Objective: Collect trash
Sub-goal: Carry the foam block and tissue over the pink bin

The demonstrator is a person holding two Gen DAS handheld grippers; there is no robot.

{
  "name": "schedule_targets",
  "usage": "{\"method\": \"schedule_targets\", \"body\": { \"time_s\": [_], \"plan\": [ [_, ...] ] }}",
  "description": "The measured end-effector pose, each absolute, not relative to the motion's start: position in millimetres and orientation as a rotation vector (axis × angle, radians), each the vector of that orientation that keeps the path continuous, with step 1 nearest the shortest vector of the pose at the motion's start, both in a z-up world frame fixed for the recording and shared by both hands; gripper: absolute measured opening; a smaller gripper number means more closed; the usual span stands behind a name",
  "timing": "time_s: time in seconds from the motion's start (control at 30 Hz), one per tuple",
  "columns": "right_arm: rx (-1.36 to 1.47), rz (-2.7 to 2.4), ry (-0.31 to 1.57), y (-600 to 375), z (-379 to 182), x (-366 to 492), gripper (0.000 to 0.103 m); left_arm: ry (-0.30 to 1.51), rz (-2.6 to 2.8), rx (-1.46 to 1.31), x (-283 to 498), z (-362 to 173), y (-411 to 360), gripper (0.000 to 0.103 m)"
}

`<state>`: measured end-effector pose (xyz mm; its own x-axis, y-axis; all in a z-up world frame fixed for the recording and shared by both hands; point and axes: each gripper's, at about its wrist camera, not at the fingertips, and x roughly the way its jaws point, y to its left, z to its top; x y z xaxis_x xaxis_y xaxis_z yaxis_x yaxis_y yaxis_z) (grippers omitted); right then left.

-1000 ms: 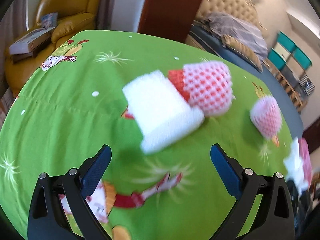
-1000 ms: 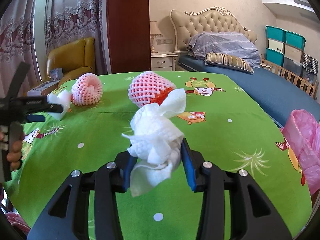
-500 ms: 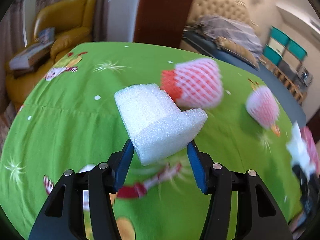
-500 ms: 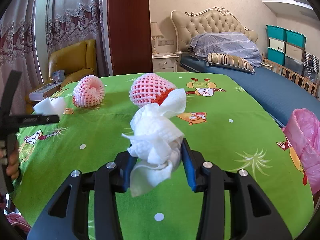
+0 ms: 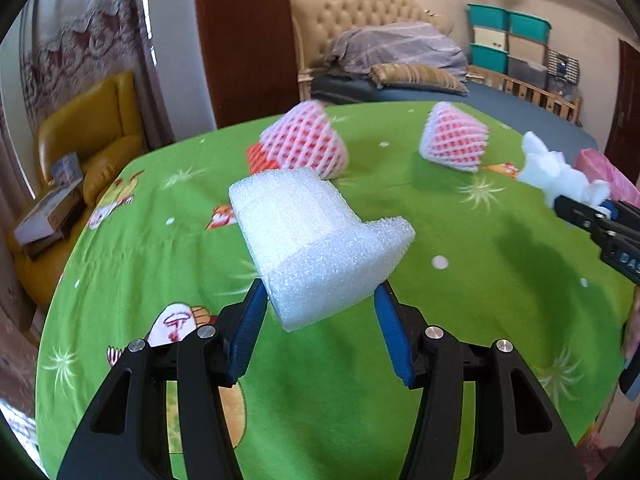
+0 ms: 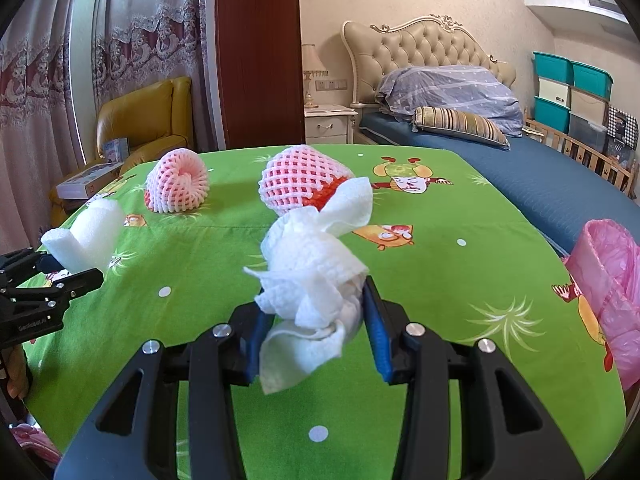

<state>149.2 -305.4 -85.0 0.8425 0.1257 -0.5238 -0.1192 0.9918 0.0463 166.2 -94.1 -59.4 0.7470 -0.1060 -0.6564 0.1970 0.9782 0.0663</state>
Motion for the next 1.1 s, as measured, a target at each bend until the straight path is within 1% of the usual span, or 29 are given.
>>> {"method": "schedule_targets", "body": {
  "time_s": [0.4, 0.8, 1.1],
  "plan": [
    [0.051, 0.142, 0.514, -312, -76, 139, 0.042, 0.684, -0.187, 0.164, 157, -54, -105, 0.052],
    [0.057, 0.178, 0.511, -315, -73, 110, 0.042, 0.68, -0.201, 0.191, 152, -53, -113, 0.052],
    [0.032, 0.195, 0.492, -320, -64, 89, 0.042, 0.659, -0.282, 0.261, 144, -45, -147, 0.052]
  ]
}}
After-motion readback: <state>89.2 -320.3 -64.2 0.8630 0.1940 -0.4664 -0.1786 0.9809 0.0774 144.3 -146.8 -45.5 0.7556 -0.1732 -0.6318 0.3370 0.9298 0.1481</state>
